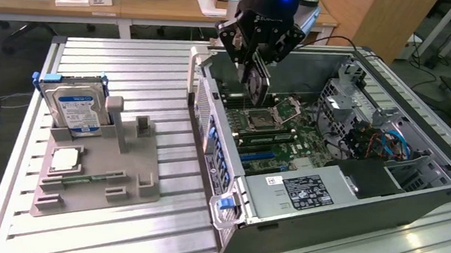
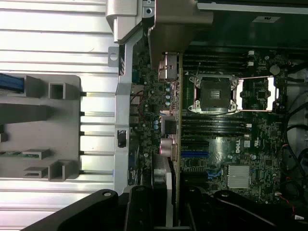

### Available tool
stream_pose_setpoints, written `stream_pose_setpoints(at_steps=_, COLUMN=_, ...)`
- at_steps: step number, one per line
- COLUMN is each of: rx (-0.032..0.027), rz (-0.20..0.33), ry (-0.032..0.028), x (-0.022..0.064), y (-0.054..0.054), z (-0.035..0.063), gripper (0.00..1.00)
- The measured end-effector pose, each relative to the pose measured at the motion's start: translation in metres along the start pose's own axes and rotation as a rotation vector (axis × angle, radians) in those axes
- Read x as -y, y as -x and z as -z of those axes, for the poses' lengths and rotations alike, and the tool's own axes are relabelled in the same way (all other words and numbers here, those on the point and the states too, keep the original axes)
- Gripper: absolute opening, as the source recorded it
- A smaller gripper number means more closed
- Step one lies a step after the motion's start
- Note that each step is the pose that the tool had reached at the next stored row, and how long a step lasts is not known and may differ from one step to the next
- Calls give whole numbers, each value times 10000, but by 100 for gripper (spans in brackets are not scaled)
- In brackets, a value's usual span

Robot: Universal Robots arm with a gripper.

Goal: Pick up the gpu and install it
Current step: 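Pick up the gpu and move the gpu toward the slot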

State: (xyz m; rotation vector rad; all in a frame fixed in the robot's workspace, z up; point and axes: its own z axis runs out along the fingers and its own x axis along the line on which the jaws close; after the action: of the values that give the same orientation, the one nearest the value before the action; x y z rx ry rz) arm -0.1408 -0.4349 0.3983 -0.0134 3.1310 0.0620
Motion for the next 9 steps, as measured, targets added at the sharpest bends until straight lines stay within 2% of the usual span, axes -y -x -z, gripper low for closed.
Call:
stream_pose_setpoints(at_steps=1, rx=138, rz=6, ry=-1, x=1, y=-8, z=-14, gripper=28)
stream_pose_setpoints(at_steps=7, rx=134, rz=6, ry=0, x=0, y=-8, z=-14, gripper=28)
stream_pose_setpoints(at_steps=9, rx=104, rz=5, ry=-1, x=0, y=-9, z=-15, gripper=28)
